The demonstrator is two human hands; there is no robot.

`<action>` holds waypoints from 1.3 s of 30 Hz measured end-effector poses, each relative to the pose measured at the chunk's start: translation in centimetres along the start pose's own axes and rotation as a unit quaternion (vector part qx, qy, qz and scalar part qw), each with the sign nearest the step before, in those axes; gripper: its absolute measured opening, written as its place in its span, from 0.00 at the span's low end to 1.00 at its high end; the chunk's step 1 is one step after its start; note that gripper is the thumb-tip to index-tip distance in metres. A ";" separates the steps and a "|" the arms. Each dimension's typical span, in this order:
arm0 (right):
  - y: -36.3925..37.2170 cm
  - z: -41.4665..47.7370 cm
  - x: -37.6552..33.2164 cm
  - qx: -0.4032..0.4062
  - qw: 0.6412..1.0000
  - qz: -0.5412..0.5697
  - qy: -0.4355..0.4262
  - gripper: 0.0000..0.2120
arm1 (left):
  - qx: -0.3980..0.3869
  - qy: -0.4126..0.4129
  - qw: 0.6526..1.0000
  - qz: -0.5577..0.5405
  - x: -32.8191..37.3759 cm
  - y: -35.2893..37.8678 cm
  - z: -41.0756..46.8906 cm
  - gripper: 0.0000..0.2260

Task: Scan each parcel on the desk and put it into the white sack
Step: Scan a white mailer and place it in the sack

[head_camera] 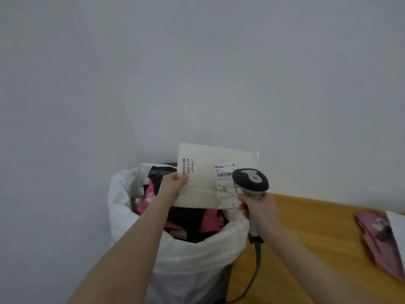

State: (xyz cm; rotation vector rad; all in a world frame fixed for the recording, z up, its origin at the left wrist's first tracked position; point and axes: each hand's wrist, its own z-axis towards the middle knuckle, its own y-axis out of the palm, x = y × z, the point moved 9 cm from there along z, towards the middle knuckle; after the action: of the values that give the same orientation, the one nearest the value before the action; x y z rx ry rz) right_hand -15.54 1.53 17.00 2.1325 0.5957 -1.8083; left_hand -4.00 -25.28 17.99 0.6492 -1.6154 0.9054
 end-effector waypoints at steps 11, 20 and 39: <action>21.7 4.7 1.1 -0.034 0.983 -0.179 0.031 0.07 | 0.014 -0.034 0.916 0.400 -7.2 -17.5 10.9 0.27; 25.1 7.0 3.6 -0.067 0.984 -0.143 0.085 0.09 | -0.148 0.108 0.842 0.508 -6.4 -8.9 12.0 0.22; 28.7 8.0 6.2 -0.047 0.980 0.000 0.193 0.08 | -0.279 0.030 0.850 0.447 -12.5 -10.2 13.7 0.31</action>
State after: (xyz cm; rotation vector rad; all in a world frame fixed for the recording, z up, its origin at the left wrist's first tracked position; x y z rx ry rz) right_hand -7.82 -26.49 8.07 2.4310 0.7507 -1.3371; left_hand -0.49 -42.91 6.85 -0.6043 -2.0110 0.9924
